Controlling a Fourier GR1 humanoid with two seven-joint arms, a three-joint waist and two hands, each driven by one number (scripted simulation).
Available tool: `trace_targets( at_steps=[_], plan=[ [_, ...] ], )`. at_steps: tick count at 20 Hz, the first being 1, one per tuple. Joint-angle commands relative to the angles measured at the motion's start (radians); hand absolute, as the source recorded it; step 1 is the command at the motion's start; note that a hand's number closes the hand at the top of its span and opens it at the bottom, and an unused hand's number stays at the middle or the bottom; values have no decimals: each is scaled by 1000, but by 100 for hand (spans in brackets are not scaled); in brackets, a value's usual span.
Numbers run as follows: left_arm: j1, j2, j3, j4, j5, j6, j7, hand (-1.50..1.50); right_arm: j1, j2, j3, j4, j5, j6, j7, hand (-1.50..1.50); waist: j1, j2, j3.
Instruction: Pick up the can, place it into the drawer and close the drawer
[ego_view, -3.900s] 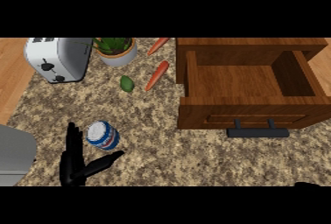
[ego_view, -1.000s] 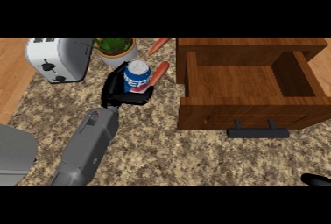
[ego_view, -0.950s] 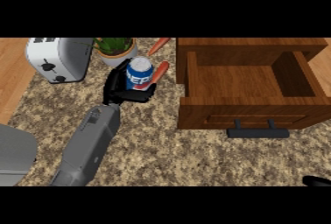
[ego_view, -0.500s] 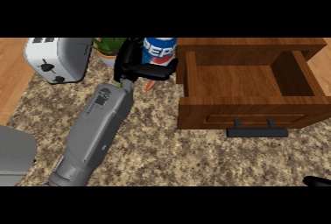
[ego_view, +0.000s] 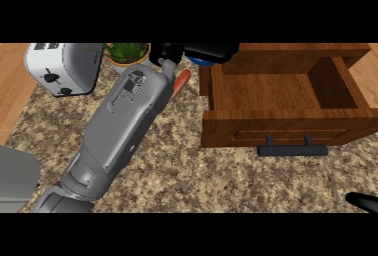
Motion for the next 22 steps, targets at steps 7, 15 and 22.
trace_targets(
  at_steps=[7, 15, 22],
  plan=[
    [-274, -3, 1, 274, 31, 51, 27, 150, 17, 8, 23, -82, -9, -1, 50, -150, -28, 6, 0],
    [-394, -3, -153, 398, 182, 156, 21, 150, -60, 5, 74, -16, 52, -17, 37, -150, -61, 14, 2],
    [-487, -3, -157, 523, 183, 162, -6, 150, -34, -11, 30, -19, -9, 12, 18, -150, -57, 14, 2]
  ],
)
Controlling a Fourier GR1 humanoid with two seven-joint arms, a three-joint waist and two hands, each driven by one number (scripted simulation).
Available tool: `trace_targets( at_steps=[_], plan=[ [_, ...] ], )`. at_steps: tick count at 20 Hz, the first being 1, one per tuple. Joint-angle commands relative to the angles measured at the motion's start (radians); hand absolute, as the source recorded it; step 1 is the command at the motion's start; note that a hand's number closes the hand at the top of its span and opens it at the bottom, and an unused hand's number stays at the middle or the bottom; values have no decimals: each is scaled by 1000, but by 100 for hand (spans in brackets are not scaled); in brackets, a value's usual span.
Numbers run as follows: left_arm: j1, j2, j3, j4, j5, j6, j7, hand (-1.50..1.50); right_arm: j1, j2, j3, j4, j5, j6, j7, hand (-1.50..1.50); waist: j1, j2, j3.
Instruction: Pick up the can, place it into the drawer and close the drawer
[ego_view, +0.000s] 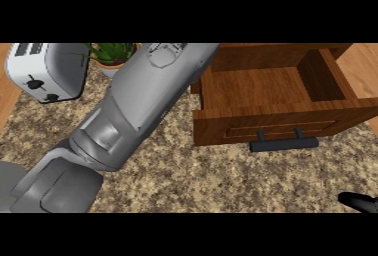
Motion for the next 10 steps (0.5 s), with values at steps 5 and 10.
trace_targets(
  at_steps=[5, 10],
  plan=[
    [-83, 0, -65, 96, 54, 123, -17, -150, -77, -33, 13, 27, 0, -4, 44, -150, -18, 6, 1],
    [-75, 0, -92, 120, 98, 181, -55, -150, -84, -53, -1, 15, -18, 8, 51, -150, -48, 12, 2]
  ],
)
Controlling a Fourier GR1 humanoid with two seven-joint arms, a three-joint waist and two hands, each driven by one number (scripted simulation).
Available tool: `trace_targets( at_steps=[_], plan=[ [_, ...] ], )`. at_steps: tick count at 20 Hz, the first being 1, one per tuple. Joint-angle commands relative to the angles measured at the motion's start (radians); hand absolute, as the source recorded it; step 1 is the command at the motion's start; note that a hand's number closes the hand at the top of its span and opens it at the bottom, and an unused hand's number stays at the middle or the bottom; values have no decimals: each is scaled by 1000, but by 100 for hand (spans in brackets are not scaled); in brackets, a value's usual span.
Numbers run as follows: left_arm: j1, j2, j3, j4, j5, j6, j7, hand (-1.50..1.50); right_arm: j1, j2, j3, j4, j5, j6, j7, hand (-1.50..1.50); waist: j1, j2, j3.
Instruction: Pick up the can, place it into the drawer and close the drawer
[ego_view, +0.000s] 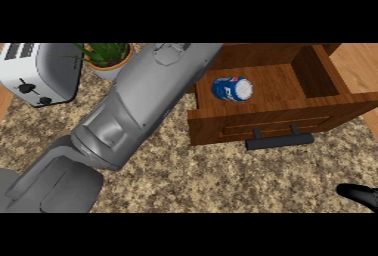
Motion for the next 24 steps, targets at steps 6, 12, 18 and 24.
trace_targets(
  at_steps=[6, 12, 18, 24],
  plan=[
    [-20, 0, -26, 36, 64, 52, -39, -150, 2, -62, 35, 7, 100, 55, -76, -150, -2, 3, 0],
    [-33, 0, 7, 39, 119, 51, -72, -150, -77, -150, 76, 56, 241, 84, -146, -150, 13, 6, -1],
    [-54, 0, 28, 38, 166, 40, -82, -150, -140, -174, 206, 190, 494, 46, -226, -150, 43, 6, -1],
    [-44, 0, 15, 61, 161, 39, -120, -150, -211, -171, 324, 365, 689, -15, -298, -150, 65, 0, -1]
  ],
)
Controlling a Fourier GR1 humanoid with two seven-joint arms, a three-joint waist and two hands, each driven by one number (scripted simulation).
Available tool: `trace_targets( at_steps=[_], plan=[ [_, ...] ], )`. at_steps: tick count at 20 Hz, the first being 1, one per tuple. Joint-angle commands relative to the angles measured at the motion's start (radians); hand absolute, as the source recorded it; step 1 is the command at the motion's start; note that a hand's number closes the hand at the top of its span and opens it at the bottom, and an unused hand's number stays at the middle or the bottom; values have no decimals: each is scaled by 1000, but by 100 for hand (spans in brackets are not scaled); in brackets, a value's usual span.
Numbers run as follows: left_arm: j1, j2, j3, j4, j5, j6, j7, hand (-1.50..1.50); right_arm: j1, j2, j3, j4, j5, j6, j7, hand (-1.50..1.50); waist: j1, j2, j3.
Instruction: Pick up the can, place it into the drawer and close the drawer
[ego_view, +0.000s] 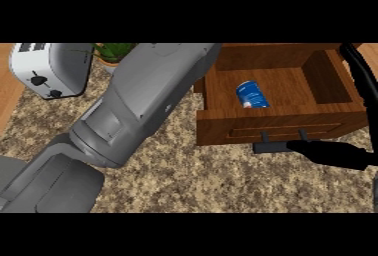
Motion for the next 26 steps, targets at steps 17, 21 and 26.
trace_targets(
  at_steps=[17, 21, 26],
  plan=[
    [42, 63, 28, -31, -44, -57, 11, -150, -342, 110, 125, 863, 462, -376, -189, -150, 94, -21, -1],
    [44, 125, 35, -46, -53, -91, 52, -150, -461, 154, 116, 1020, 533, -470, -165, -150, 91, -18, -1],
    [52, 130, 17, -111, -73, -76, 109, -150, -560, 169, 60, 1220, 575, -640, -181, -150, 110, -18, -1]
  ],
)
